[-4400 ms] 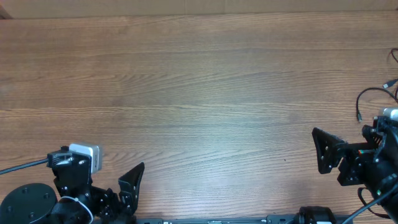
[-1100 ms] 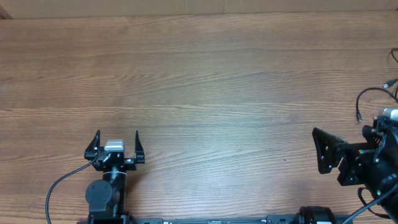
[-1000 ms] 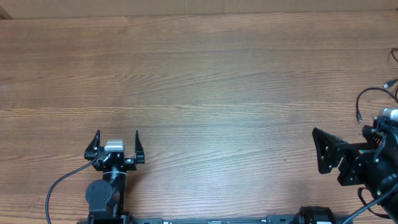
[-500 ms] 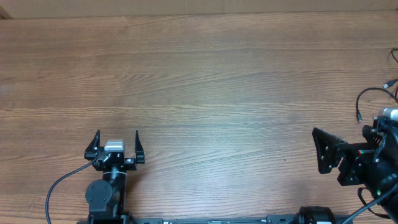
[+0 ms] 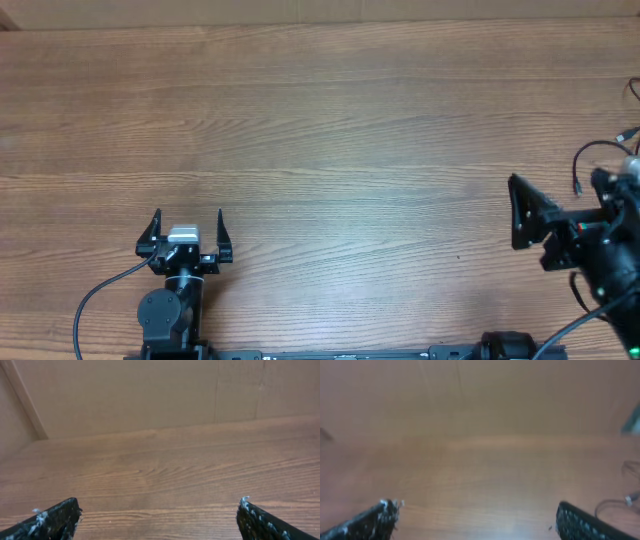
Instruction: Untangle cables
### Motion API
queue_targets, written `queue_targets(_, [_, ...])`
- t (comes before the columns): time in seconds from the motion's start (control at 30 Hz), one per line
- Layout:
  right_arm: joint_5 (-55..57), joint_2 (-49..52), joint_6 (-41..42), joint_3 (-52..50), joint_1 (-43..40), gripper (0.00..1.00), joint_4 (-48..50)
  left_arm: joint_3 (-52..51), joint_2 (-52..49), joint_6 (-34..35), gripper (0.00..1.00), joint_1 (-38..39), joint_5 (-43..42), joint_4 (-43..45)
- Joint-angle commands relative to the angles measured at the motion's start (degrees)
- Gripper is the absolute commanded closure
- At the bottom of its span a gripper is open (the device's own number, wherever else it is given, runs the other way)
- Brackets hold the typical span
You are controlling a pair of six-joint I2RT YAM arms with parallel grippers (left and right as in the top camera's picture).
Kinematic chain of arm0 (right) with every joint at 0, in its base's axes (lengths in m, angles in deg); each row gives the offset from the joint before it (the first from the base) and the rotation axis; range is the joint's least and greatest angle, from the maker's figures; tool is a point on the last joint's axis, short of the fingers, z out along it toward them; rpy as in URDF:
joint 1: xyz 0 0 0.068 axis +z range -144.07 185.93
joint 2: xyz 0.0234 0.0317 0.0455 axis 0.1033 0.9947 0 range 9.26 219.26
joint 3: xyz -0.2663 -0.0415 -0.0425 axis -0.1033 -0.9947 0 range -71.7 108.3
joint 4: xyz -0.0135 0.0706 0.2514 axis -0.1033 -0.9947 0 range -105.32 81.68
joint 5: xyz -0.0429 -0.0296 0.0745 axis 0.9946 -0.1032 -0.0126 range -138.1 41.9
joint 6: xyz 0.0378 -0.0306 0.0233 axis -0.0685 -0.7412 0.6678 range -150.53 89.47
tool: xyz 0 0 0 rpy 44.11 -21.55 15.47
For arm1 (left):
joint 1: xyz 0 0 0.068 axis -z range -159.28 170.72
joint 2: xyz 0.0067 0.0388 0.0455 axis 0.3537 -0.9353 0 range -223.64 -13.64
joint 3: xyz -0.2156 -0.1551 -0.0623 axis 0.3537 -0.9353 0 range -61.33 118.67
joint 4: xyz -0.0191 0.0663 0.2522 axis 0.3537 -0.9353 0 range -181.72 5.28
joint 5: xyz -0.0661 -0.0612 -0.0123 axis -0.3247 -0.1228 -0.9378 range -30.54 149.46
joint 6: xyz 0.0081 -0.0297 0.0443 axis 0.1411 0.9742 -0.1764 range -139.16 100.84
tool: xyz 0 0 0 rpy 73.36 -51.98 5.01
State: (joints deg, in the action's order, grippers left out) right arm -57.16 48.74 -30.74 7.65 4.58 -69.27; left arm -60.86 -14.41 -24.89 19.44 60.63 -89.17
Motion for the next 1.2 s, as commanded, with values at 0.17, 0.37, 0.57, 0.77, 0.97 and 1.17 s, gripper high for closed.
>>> queue_targets(0.17, [-0.9, -16.5, -0.2, -29.3, 0.4, 0.00, 24.4, -0.2, 0.5, 1.4, 0.00, -0.5, 0.7, 0.1])
queue_targets(0.37, [-2.4, -24.9, -0.2, -45.7, 0.4, 0.00, 40.3, -0.2, 0.5, 1.4, 0.01, -0.5, 0.7, 0.1])
queue_targets(0.57, [-2.6, -29.8, -0.2, -55.3, 0.4, 0.00, 49.9, -0.2, 0.5, 1.4, 0.01, -0.5, 0.7, 0.1])
queue_targets(0.77, [-2.6, -35.8, -0.2, -64.0, 0.4, 0.00, 55.7, -0.2, 0.5, 1.4, 0.00, -0.5, 0.7, 0.1])
queue_targets(0.97, [-2.6, -39.3, -0.2, -69.9, -0.2, 0.00, 59.9, -0.2, 0.5, 1.4, 0.00, -0.5, 0.7, 0.1])
queue_targets(1.17, [-1.2, -39.3, -0.2, -73.6, -0.3, 0.00, 63.6, -0.2, 0.5, 1.4, 0.00, -0.5, 0.7, 0.1])
